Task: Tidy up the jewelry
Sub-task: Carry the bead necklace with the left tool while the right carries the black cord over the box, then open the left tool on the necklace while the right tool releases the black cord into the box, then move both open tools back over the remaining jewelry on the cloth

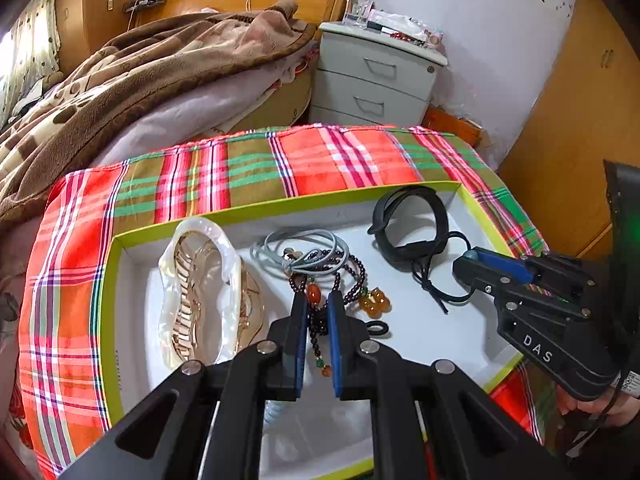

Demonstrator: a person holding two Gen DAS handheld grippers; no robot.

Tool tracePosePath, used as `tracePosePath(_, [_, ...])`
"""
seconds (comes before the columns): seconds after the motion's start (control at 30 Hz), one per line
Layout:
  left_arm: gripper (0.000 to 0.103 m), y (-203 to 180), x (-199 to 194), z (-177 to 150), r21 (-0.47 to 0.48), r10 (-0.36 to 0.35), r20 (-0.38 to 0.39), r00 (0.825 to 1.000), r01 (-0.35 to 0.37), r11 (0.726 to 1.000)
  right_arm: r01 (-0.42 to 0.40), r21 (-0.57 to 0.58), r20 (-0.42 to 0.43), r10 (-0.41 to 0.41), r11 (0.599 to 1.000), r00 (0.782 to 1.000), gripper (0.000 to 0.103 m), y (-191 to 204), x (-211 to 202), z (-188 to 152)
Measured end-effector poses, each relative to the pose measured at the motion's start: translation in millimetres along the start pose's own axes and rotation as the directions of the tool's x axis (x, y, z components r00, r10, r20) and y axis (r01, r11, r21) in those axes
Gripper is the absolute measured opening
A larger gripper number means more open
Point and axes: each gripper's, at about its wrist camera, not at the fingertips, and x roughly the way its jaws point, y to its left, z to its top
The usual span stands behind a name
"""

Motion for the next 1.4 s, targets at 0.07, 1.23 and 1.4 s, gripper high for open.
tracePosePath(0.07, [0.011, 0.1, 0.7, -0.6, -0.001, -0.004, -0.005, 1.0, 0.004, 1.0, 0.0, -0.001, 0.003, 0.0, 1.0, 1.0, 0.015, 0.6, 0.2, 0.3])
tracePosePath(1.23, [0.041, 3.1, -38.3, -6.0, -0.028, -0.034, 0.052, 0.998, 0.035, 0.999, -0.04, 0.067, 0.1, 0.034, 0.997, 0.994, 0.03, 1.8, -35.5, -8.1])
tracePosePath(1.4, [0.042, 7.9, -60.3, -12.7, -0.042, -0.042, 0.088, 0.995, 0.046, 0.998, -0.068, 0.079, 0.138, 0.057, 0.995, 0.989, 0.031, 3.7, -54.0, -15.4])
